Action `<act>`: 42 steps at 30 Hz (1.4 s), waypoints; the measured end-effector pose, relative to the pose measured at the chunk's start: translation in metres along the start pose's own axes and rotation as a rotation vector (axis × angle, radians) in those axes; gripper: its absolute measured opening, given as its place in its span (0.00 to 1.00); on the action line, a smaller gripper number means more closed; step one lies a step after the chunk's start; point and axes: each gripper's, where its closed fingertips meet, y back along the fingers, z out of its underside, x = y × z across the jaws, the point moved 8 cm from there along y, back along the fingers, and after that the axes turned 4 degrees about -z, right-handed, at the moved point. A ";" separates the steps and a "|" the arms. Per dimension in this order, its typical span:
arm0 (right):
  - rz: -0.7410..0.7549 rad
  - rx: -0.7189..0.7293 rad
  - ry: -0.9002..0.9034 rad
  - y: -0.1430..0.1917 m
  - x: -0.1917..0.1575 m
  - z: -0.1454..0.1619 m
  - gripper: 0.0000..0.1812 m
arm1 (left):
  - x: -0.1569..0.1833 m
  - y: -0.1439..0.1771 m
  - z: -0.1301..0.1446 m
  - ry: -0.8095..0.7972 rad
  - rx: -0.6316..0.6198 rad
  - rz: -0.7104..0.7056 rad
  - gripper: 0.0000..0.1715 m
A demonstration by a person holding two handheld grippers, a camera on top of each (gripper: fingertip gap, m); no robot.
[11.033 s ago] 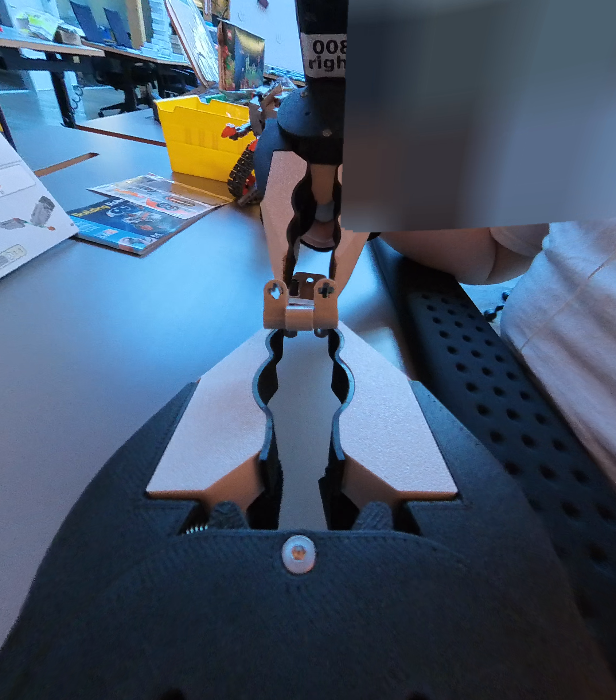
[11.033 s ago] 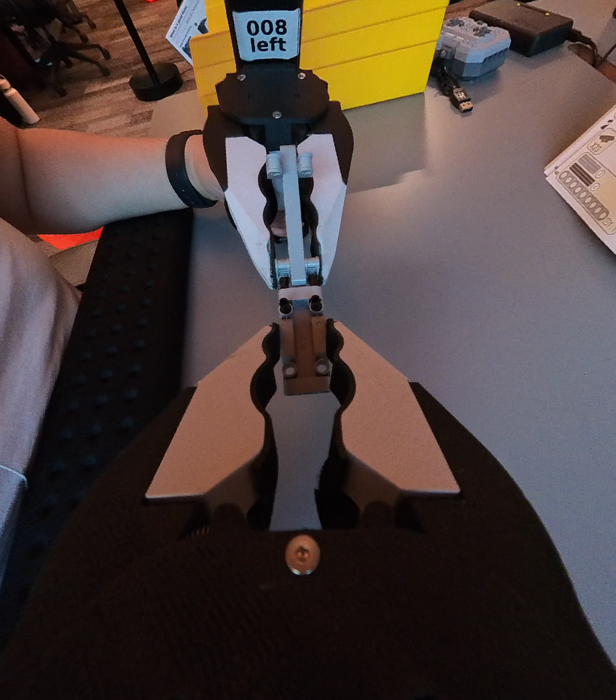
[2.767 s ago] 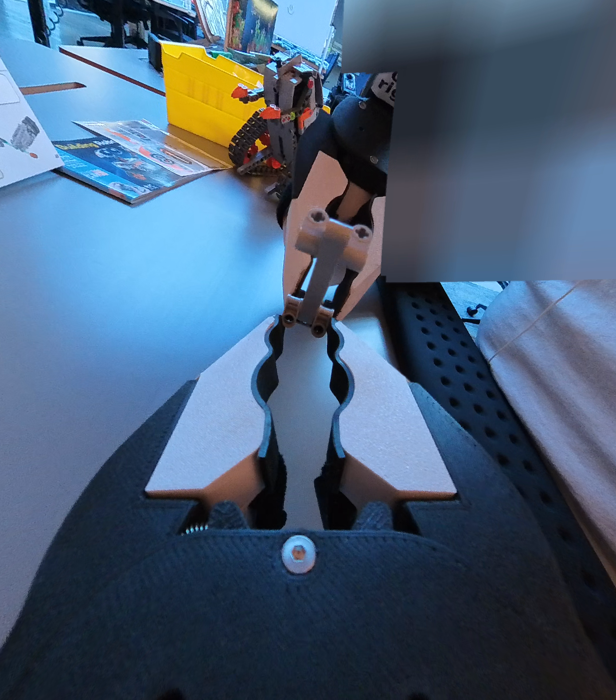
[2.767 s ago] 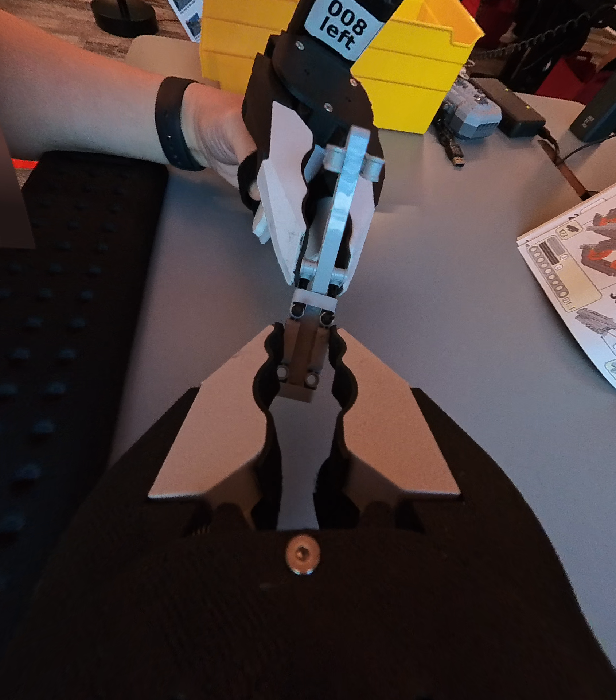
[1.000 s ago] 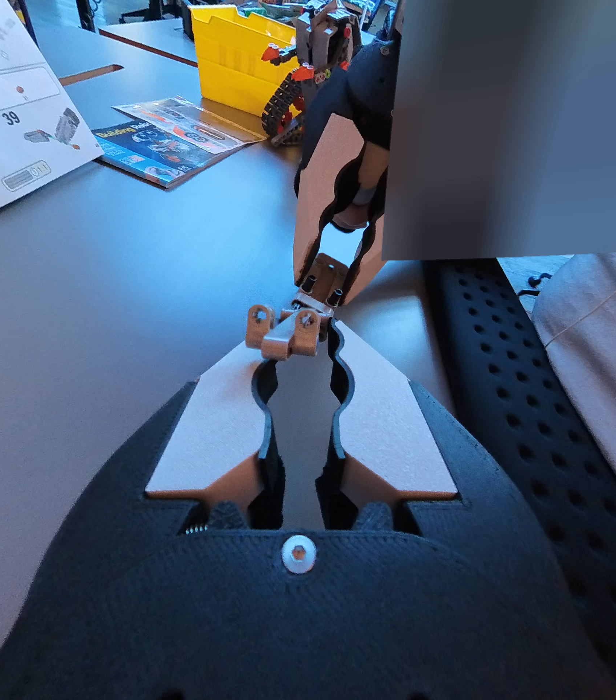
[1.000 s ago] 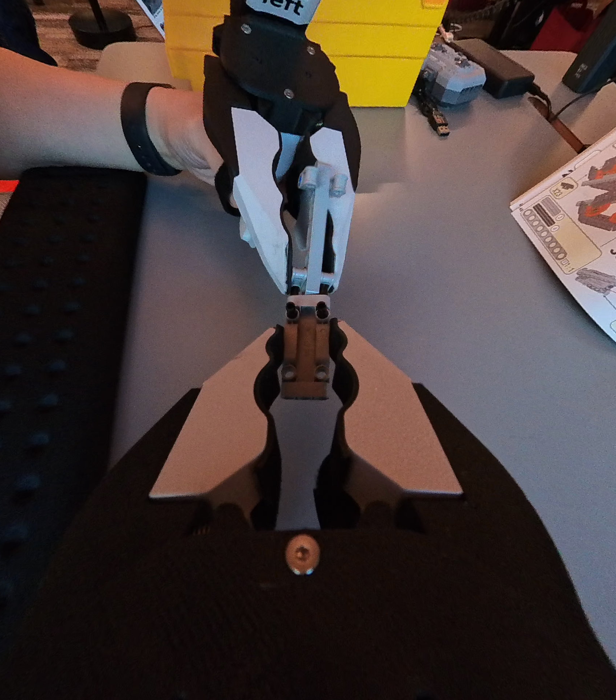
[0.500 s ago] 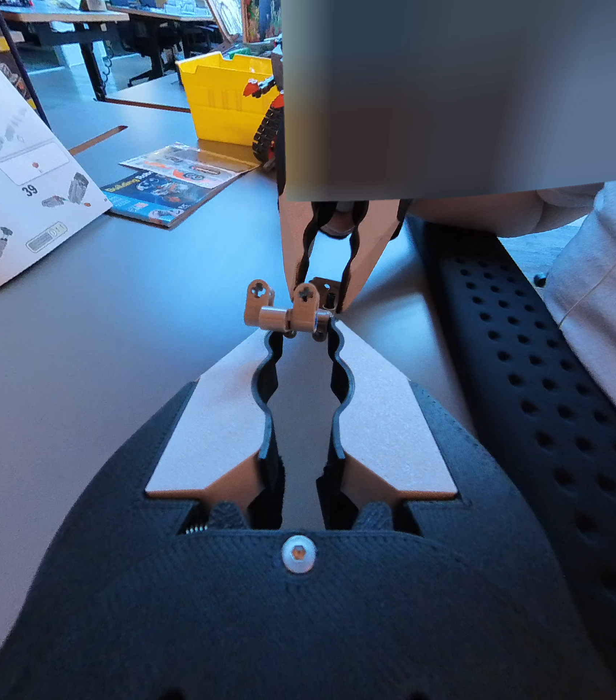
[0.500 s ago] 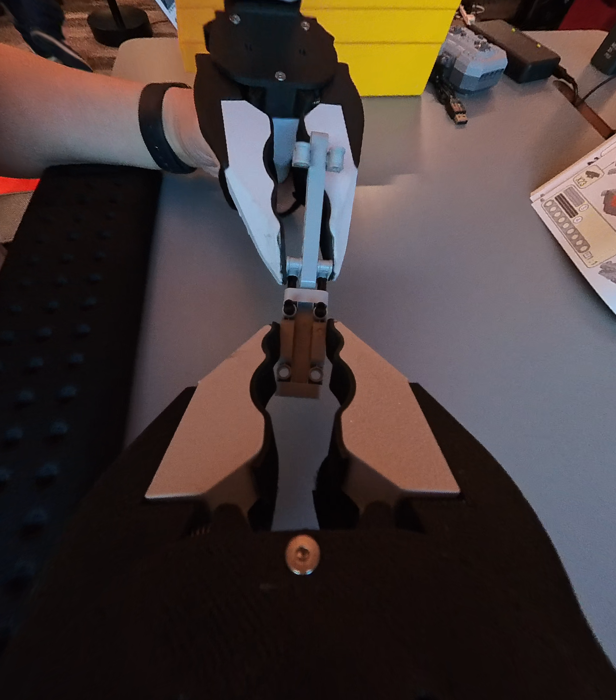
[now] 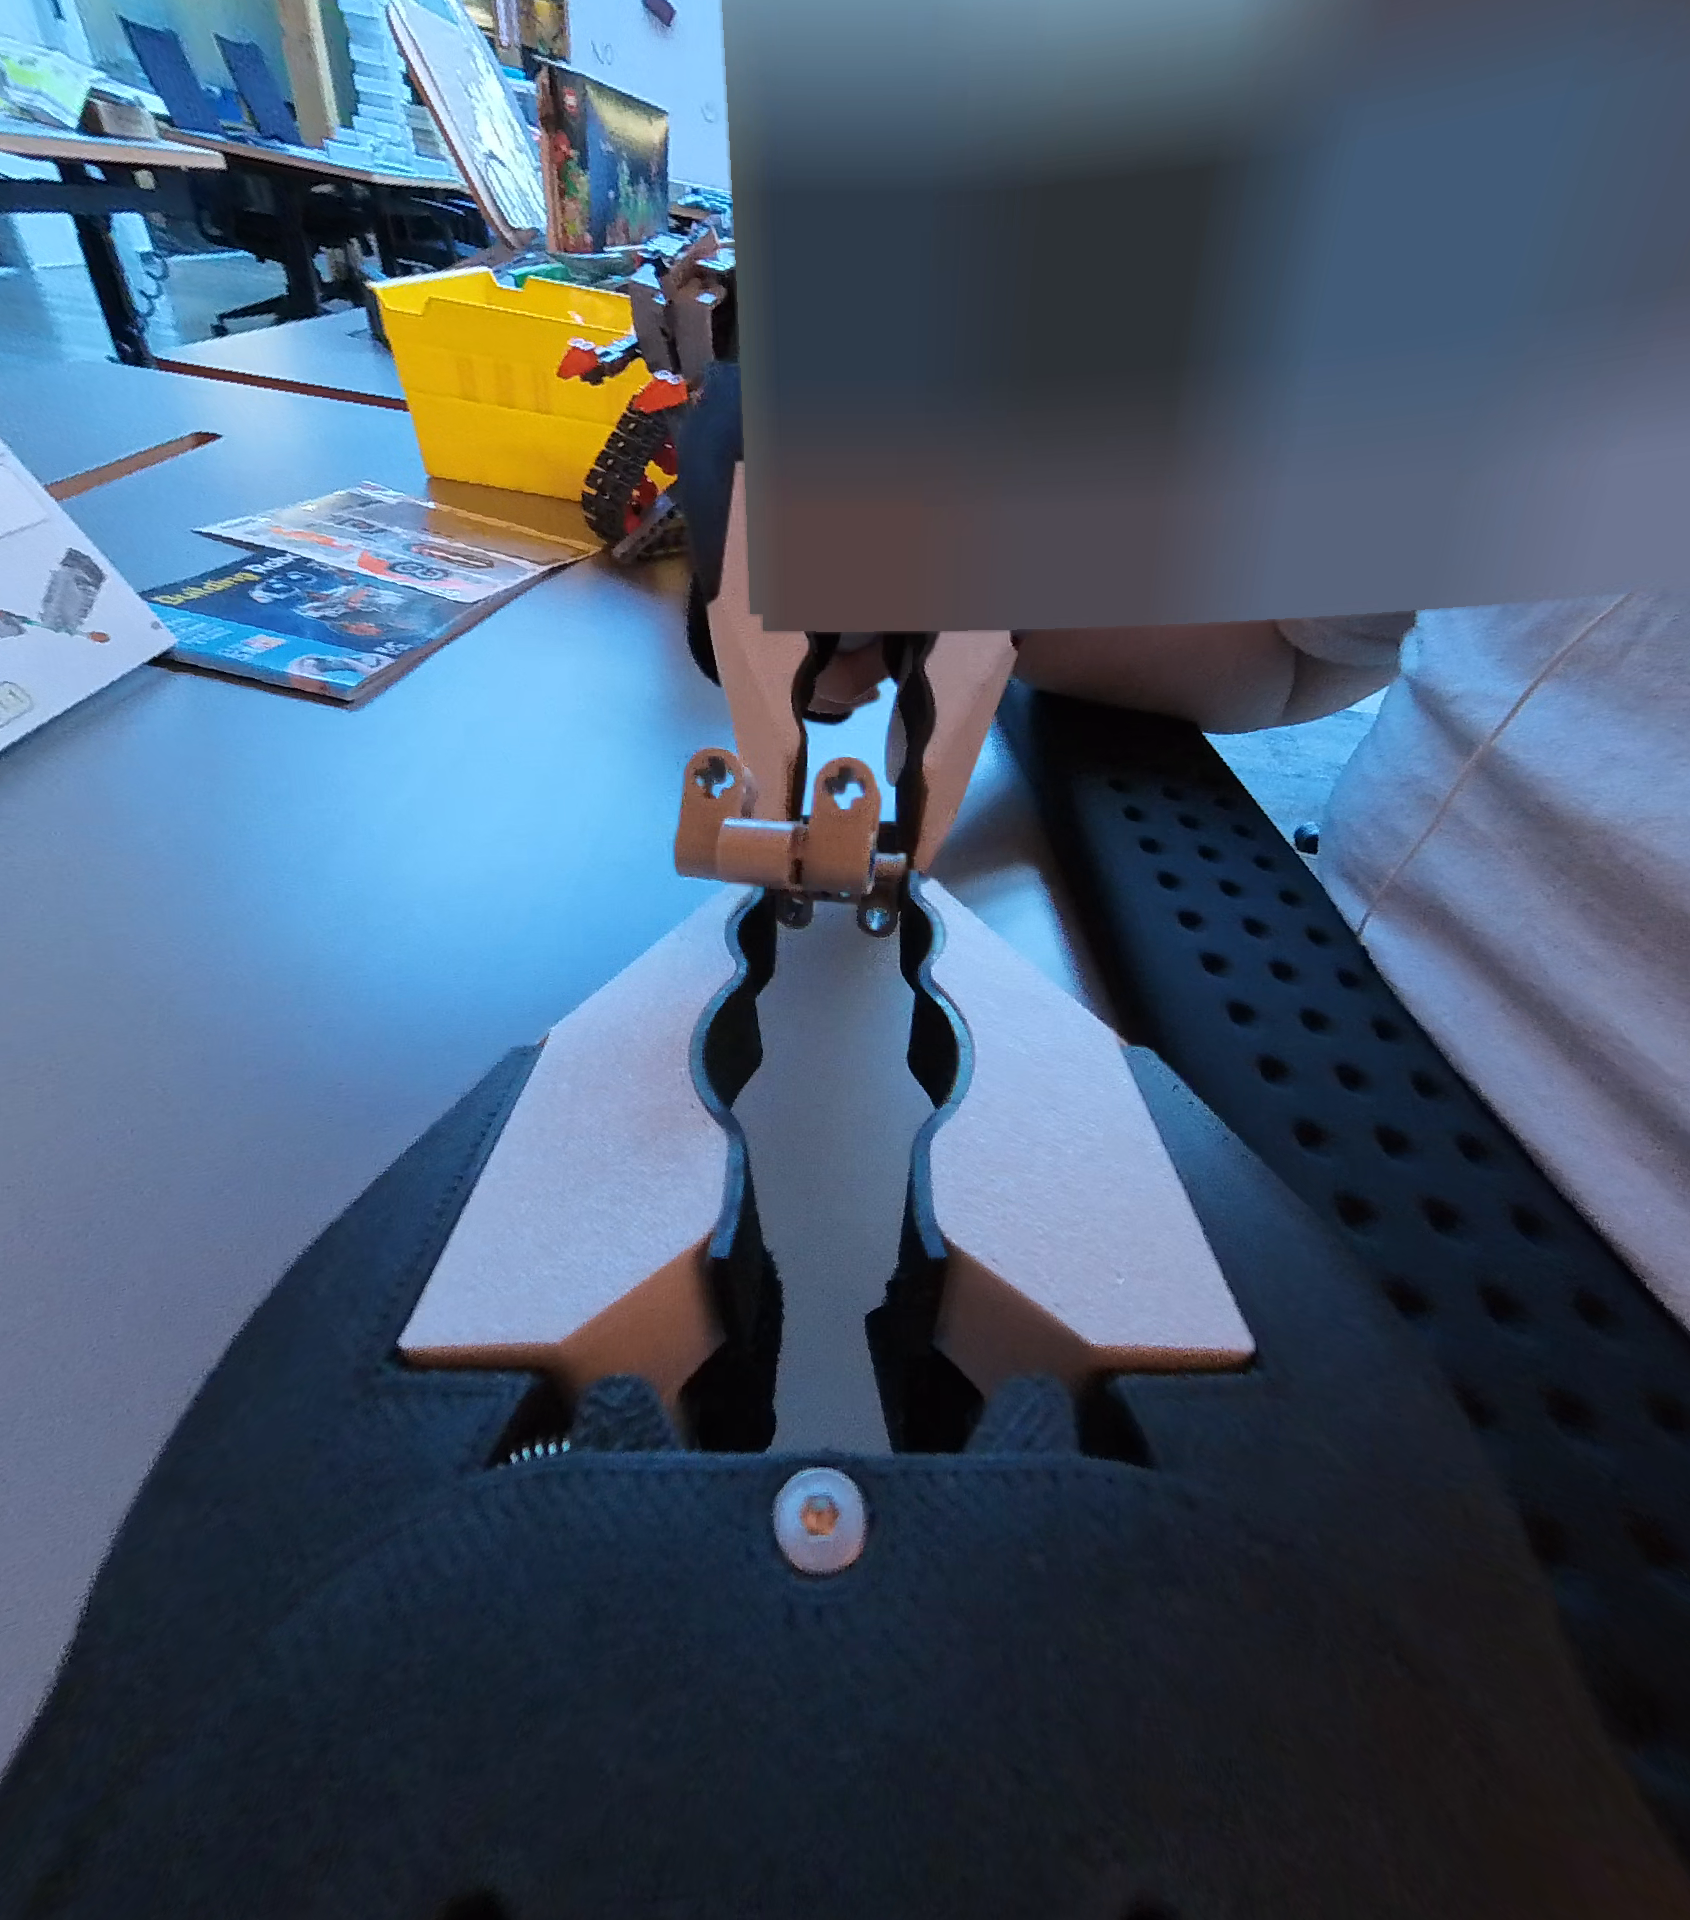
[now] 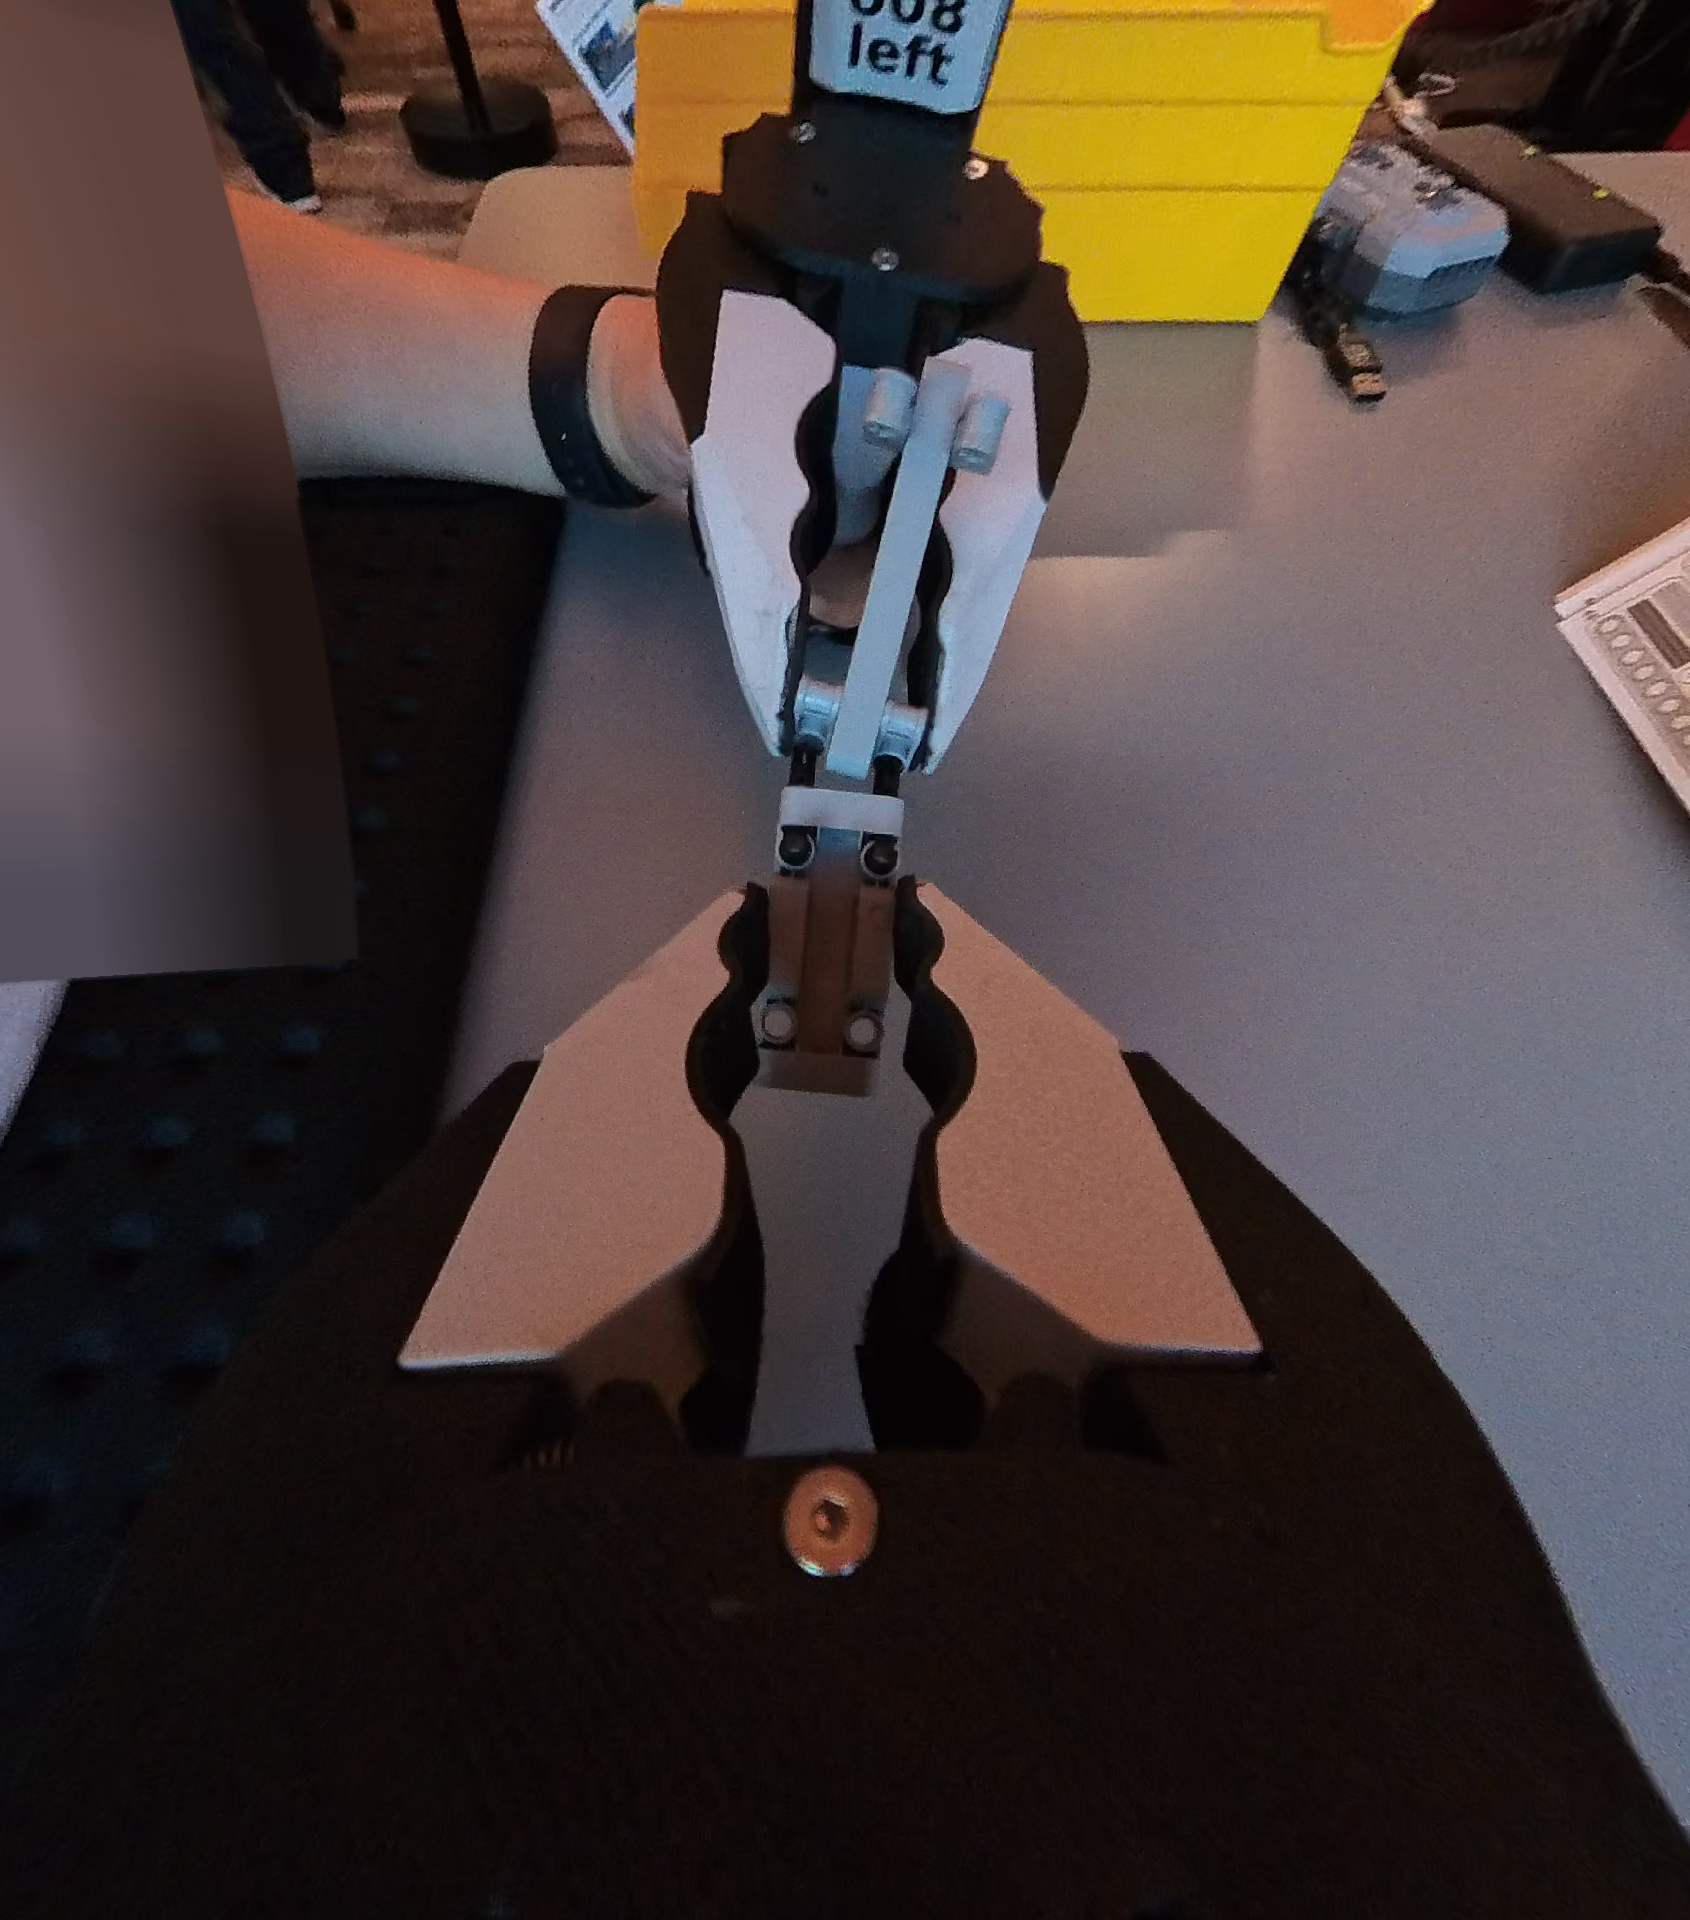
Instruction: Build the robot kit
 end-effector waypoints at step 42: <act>-0.079 -0.081 -0.150 -0.001 0.003 0.007 0.13 | 0.004 -0.009 0.008 0.057 -0.129 0.009 0.13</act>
